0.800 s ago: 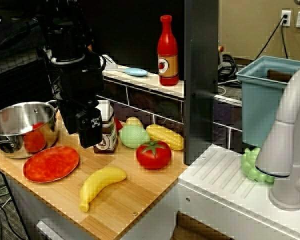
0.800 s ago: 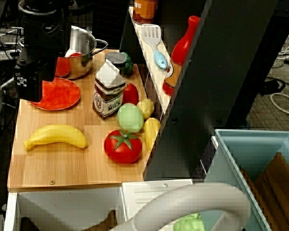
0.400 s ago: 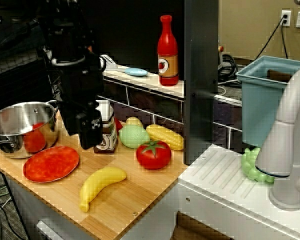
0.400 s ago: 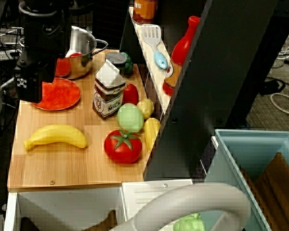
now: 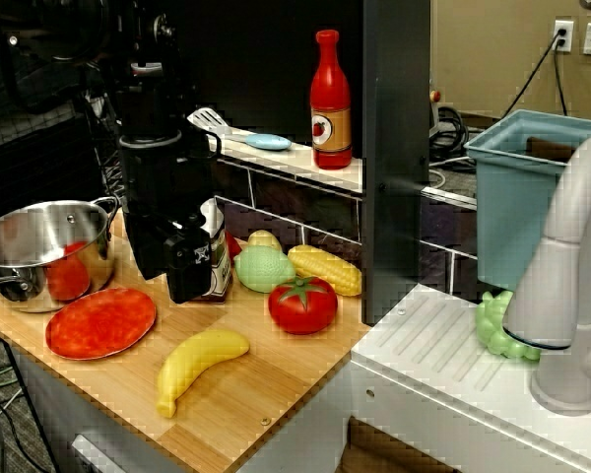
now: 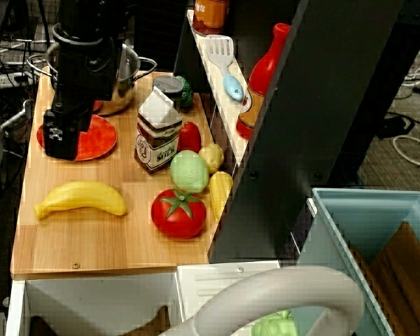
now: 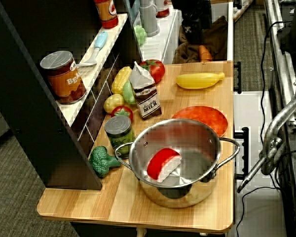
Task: Put banana on plate
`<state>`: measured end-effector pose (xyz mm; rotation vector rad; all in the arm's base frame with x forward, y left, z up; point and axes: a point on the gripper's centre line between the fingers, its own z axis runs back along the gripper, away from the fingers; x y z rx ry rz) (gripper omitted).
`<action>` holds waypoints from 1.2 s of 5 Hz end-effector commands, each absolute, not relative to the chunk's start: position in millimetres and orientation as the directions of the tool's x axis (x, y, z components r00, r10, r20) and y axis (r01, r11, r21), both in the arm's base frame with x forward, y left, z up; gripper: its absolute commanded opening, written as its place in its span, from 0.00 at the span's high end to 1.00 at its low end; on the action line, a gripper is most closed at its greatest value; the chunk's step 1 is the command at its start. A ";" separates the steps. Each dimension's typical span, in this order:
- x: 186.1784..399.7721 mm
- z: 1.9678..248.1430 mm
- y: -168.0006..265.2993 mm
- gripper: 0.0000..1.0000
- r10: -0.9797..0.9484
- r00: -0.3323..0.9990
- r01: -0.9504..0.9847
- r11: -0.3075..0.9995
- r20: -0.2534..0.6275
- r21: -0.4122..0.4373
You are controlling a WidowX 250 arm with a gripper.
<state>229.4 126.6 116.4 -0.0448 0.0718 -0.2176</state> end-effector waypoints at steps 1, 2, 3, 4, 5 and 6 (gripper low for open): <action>244.6 116.8 163.8 0.00 -0.078 0.994 0.075 0.996 -0.079 -0.041; 243.3 105.3 165.2 0.00 0.035 0.994 -0.042 0.997 -0.107 -0.063; 241.4 99.0 160.5 0.00 0.098 0.989 -0.105 0.992 -0.107 -0.066; 240.4 95.7 157.5 0.00 0.107 0.990 -0.115 0.990 -0.094 -0.085; 238.6 92.0 155.1 0.00 0.094 0.993 -0.100 0.991 -0.076 -0.089; 235.3 89.8 152.3 0.00 0.053 0.998 -0.057 0.994 -0.041 -0.092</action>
